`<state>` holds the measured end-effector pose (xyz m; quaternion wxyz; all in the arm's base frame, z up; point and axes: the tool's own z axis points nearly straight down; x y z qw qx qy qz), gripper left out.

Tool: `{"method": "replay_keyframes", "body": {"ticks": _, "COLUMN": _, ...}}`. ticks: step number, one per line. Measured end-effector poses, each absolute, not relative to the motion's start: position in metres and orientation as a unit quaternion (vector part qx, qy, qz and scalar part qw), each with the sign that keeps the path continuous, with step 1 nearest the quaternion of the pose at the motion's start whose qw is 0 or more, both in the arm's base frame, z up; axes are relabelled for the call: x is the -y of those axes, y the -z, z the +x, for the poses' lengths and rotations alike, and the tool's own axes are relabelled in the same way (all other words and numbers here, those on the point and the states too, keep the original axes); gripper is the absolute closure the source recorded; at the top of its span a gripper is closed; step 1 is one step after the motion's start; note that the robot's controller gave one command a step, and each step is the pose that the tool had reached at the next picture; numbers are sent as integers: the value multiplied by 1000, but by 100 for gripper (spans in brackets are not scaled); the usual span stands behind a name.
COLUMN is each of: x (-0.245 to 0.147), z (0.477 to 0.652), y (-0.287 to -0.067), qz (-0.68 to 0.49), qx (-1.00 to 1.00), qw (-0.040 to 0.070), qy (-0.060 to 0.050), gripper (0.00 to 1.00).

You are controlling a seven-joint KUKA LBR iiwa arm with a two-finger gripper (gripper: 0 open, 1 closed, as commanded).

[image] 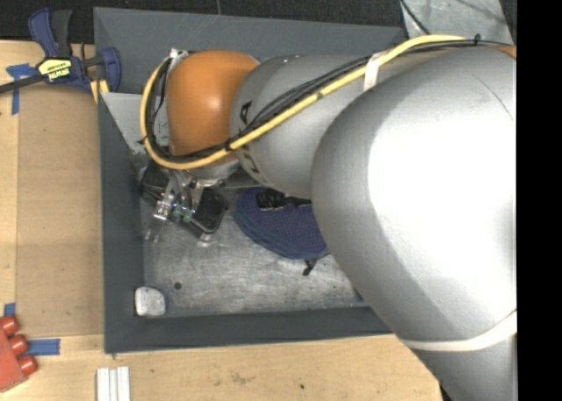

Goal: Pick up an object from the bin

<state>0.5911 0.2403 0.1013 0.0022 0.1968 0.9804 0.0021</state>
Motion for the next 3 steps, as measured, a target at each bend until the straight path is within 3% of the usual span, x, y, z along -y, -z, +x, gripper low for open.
{"method": "replay_keyframes", "body": {"ticks": 1, "x": -237, "z": 603, "y": -100, "qz": 243, "qx": -970, "qw": 3, "qy": -2, "gripper": 0}}
{"method": "replay_keyframes", "body": {"ticks": 2, "x": -244, "z": 593, "y": -76, "qz": 282, "qx": -959, "qw": 9, "qy": -5, "gripper": 0}}
{"method": "replay_keyframes", "body": {"ticks": 3, "x": -243, "z": 604, "y": -75, "qz": 426, "qx": -905, "qw": 6, "qy": -3, "gripper": 0}}
